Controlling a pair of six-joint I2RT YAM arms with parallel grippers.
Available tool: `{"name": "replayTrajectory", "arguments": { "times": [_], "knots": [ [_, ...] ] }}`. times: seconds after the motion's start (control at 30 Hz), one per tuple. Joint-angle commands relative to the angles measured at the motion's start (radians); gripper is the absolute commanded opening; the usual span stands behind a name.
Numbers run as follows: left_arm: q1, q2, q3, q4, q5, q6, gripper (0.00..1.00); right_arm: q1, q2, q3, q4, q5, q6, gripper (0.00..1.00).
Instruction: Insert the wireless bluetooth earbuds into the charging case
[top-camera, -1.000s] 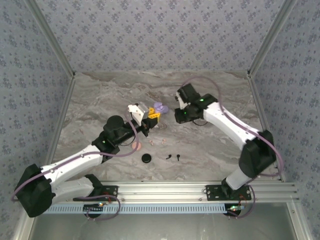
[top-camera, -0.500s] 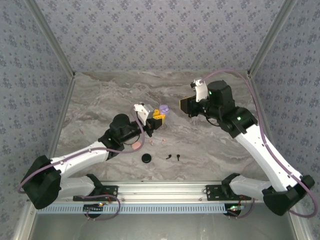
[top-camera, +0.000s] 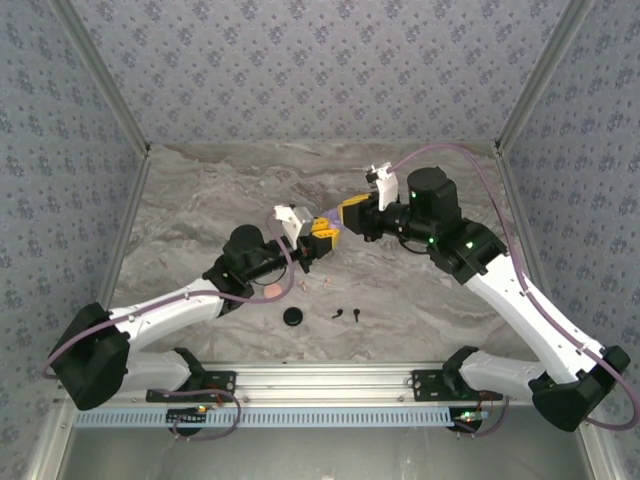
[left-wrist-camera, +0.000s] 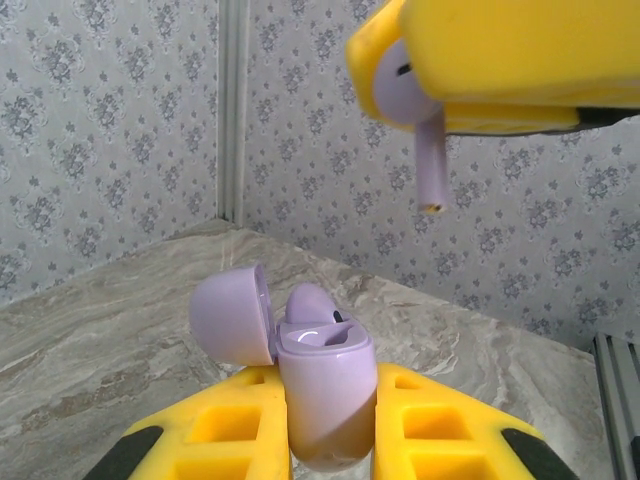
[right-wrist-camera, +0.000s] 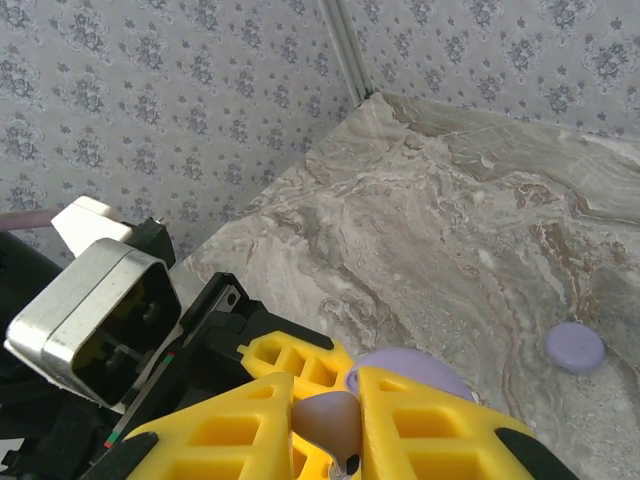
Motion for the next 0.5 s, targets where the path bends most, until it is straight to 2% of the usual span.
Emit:
{"name": "replayTrajectory", "arguments": {
  "times": [0.0,0.47],
  "knots": [
    [-0.008,0.001,0.042,0.049,0.036,-0.005,0.0,0.01,0.011,-0.01,0.028,-0.013,-0.01,0.22],
    [-0.009,0.007,0.045,0.046,0.041,0.0,0.0,0.009,0.042,-0.039,0.002,0.021,0.0,0.22]
  ]
}}
